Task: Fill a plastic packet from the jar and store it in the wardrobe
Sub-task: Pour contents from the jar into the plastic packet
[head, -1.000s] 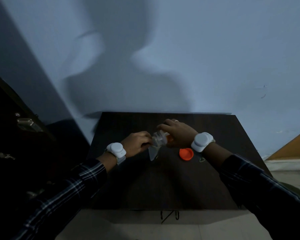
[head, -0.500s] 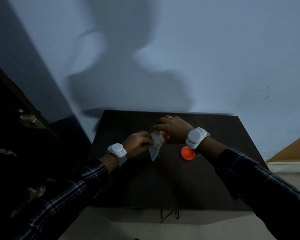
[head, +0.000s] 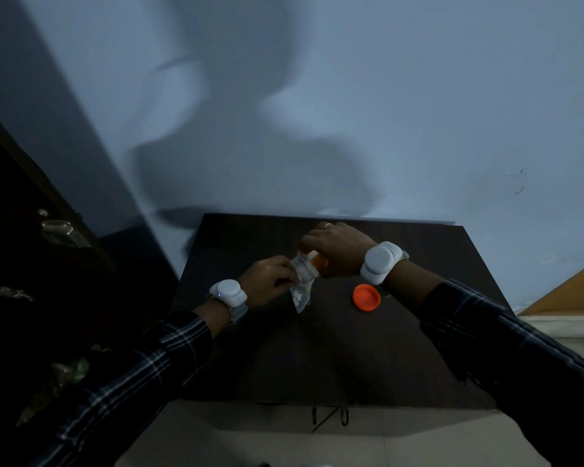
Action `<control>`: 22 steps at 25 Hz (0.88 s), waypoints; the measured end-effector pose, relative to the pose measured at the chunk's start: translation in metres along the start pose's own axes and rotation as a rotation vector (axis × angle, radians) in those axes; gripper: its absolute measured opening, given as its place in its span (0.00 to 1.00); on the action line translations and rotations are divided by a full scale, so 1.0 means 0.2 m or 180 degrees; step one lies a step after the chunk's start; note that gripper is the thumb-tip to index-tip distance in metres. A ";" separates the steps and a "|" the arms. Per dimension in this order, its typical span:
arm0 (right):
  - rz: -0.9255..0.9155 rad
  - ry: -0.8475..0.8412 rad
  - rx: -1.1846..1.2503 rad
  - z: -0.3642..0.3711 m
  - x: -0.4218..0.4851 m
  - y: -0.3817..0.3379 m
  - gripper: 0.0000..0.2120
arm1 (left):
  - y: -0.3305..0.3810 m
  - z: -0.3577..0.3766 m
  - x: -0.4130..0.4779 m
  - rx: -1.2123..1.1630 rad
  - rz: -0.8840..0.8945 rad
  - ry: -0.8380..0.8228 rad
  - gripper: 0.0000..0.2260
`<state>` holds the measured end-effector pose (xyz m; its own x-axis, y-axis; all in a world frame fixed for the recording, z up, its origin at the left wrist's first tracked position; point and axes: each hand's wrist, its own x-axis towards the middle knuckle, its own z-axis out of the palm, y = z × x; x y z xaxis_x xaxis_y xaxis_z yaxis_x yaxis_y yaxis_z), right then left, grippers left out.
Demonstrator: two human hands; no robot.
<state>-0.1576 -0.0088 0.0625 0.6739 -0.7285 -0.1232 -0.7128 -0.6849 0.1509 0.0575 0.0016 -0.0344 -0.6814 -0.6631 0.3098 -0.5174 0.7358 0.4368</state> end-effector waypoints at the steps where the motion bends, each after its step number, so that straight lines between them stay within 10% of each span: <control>1: -0.0017 -0.0008 0.0002 0.00 0.00 0.00 0.25 | 0.00 0.00 0.00 -0.0002 -0.0021 -0.0007 0.05; 22: -0.0272 0.0115 -0.0218 -0.06 -0.01 -0.03 0.23 | 0.00 0.01 -0.02 0.0014 -0.0129 -0.0015 0.06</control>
<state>-0.1531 -0.0034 0.0734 0.7390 -0.6658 -0.1033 -0.6384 -0.7410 0.2083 0.0595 0.0045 -0.0374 -0.6622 -0.6918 0.2880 -0.5470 0.7089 0.4451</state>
